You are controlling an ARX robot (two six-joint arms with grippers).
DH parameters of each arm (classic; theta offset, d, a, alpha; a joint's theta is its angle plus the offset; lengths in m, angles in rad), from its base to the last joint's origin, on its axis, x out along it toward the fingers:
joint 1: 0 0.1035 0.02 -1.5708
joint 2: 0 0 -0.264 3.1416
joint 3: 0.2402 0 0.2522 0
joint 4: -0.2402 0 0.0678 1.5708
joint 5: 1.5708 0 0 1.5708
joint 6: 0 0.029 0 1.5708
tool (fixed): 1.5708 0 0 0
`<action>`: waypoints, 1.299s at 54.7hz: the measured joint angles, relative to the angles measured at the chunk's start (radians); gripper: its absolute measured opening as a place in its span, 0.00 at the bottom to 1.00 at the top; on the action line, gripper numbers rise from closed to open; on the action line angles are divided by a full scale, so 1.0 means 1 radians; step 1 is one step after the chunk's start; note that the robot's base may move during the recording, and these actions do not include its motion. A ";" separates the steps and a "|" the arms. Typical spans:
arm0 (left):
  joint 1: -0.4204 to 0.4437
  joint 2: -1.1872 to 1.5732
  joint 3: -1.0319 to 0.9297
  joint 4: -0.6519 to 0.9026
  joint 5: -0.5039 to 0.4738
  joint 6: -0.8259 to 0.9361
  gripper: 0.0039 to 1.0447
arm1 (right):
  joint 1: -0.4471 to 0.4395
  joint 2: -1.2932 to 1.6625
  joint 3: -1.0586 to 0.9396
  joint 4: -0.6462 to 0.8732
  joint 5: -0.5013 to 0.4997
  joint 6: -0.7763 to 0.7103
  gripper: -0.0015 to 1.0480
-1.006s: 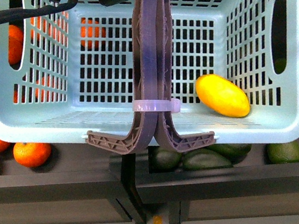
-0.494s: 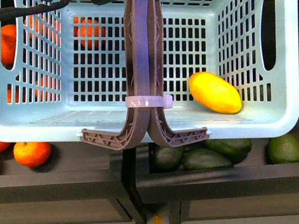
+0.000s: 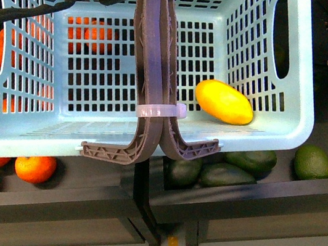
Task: Pick mango and avocado into basket
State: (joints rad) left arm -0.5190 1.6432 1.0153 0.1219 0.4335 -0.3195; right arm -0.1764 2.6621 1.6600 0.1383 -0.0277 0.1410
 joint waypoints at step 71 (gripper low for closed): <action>0.000 0.000 0.000 0.000 0.003 0.000 0.05 | -0.012 0.010 0.054 0.037 0.054 0.094 0.49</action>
State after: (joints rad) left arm -0.5190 1.6432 1.0153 0.1219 0.4370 -0.3195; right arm -0.1883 2.6724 1.7142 0.1757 0.0265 0.2348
